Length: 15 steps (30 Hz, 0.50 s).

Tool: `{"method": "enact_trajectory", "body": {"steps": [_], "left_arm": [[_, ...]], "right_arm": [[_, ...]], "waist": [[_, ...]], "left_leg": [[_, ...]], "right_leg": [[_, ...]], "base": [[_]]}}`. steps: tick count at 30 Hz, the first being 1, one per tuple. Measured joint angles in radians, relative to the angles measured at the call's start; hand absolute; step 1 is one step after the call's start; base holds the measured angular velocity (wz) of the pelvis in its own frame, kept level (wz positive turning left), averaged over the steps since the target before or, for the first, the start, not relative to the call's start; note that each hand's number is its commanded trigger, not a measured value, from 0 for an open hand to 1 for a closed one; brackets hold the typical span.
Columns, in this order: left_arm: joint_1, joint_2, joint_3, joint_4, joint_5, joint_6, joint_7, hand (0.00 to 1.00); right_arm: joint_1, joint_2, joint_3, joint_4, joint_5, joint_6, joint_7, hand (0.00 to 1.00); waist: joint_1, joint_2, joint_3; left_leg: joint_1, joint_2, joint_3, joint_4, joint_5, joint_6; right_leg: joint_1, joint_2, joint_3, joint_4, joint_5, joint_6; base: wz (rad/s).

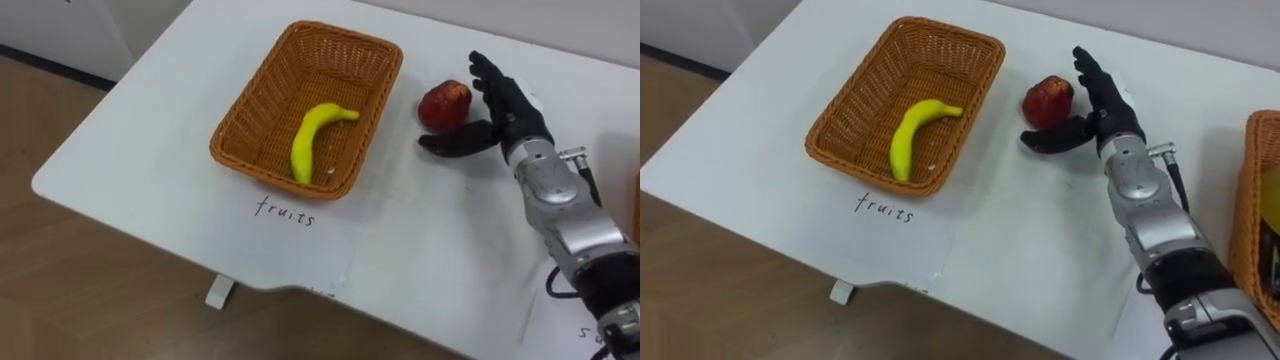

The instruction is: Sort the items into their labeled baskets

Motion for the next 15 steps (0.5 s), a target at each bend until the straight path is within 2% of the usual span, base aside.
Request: {"method": "enact_trajectory", "body": {"steps": [15], "left_arm": [[0.003, 0.000, -0.001, 0.000, -0.003, 0.000, 0.007, 0.00]], "right_arm": [[0.002, 0.003, 0.038, -0.004, -0.013, -0.001, 0.026, 0.00]], "waist": [[0.001, 0.009, 0.0004]], "left_leg": [[0.000, 0.001, -0.001, -0.004, 0.000, 0.000]], "right_leg": [[0.004, 0.000, -0.012, -0.001, 0.000, 0.000]], "base": [[0.00]]}}
